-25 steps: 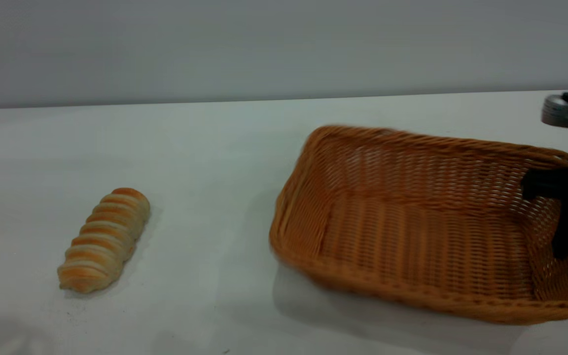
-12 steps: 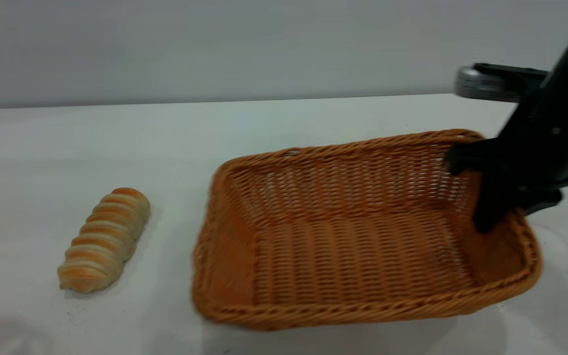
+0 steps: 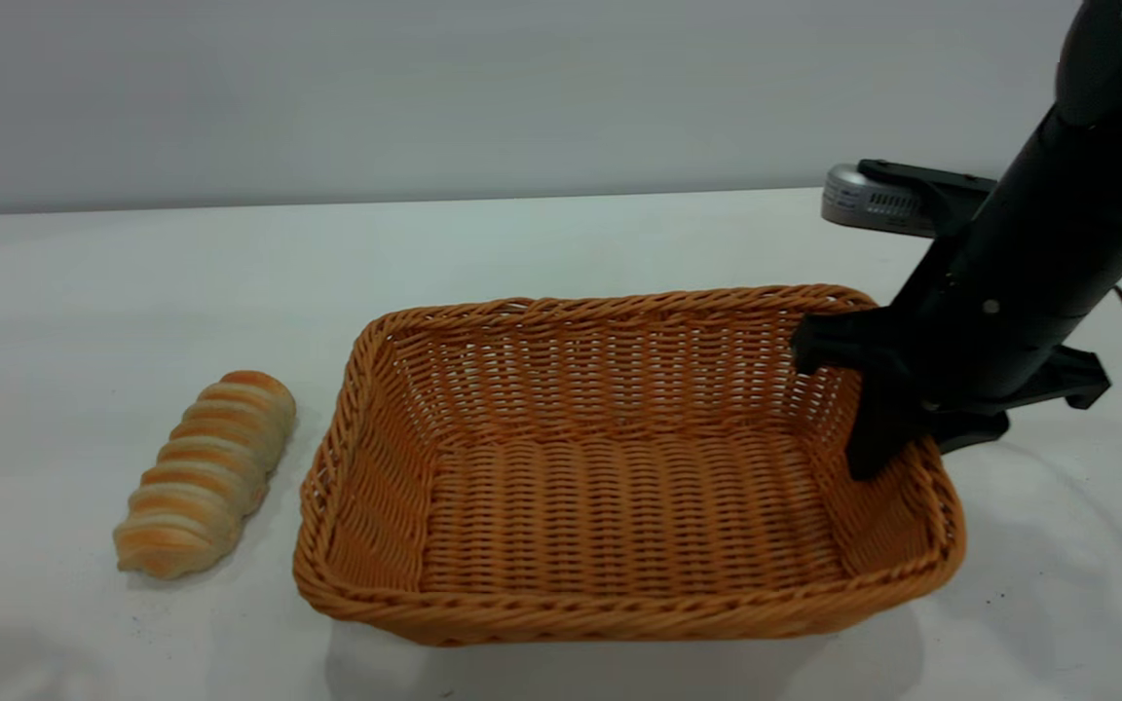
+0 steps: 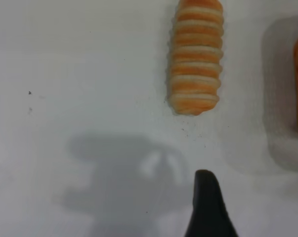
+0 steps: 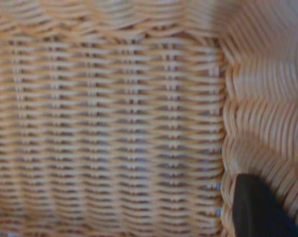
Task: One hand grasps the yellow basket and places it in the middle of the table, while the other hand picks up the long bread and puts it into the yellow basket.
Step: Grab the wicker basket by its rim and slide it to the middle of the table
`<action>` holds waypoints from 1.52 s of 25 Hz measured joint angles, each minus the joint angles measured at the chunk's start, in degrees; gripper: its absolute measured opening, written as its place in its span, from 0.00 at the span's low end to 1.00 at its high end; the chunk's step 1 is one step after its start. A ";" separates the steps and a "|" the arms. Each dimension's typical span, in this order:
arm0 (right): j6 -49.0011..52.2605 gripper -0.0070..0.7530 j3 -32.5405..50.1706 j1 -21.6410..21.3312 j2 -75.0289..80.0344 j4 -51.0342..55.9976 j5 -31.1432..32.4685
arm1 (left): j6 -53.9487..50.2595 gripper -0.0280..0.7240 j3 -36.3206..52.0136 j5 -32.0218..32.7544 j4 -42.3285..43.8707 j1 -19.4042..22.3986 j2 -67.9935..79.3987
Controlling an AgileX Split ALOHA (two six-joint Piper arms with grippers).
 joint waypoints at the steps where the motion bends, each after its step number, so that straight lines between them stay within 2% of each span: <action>1: 0.00 0.08 -0.17 0.12 0.30 0.42 -0.64 | 0.00 0.76 0.00 0.00 0.00 0.00 0.00; 15: -3.96 0.11 -1.90 0.76 2.91 8.83 -4.96 | 0.00 0.76 0.00 0.05 -0.22 0.00 0.00; 17: -6.62 0.15 -1.90 0.76 3.20 9.25 -5.47 | 0.00 0.76 0.00 0.05 -0.22 0.00 0.00; 20: -11.01 0.29 -1.97 0.76 3.29 9.52 -5.66 | 0.00 0.76 0.00 0.05 -0.22 0.00 0.00; 26: -18.18 0.81 -1.97 0.76 2.89 9.14 -4.32 | 0.00 0.76 0.00 -0.38 -0.22 0.00 1.59; 29: -22.28 0.94 -1.97 0.76 0.69 7.35 -1.94 | 0.00 0.76 0.00 -2.12 -0.53 0.00 4.37; 32: -23.79 0.95 -1.97 0.76 -2.78 5.63 0.36 | -0.07 0.76 0.00 -4.55 -1.79 0.00 8.33; 38: -23.91 0.85 -1.97 0.76 -12.17 -0.64 4.26 | -0.07 0.76 0.00 -9.05 -2.72 0.00 17.75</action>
